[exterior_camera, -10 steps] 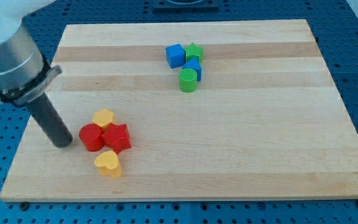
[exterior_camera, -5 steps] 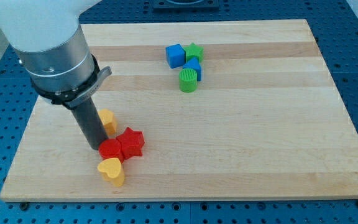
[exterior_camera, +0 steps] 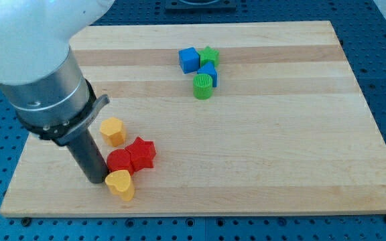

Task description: Push the red star with red circle towards center of the board

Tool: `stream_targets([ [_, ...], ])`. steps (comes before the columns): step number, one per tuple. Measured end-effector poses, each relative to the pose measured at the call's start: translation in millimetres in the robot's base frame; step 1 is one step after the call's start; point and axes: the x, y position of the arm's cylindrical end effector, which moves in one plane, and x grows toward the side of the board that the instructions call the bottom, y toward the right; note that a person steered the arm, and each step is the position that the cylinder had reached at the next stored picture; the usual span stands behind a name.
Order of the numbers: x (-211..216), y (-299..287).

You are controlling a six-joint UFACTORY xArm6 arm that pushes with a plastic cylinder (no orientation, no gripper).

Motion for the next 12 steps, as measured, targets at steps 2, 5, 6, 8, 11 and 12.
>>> stream_targets([
  [2, 11.0, 0.0],
  [5, -2.1, 12.1],
  [6, -2.1, 29.6],
  [8, -14.4, 59.5],
  [11, -82.6, 60.8],
  [12, -82.5, 65.9],
])
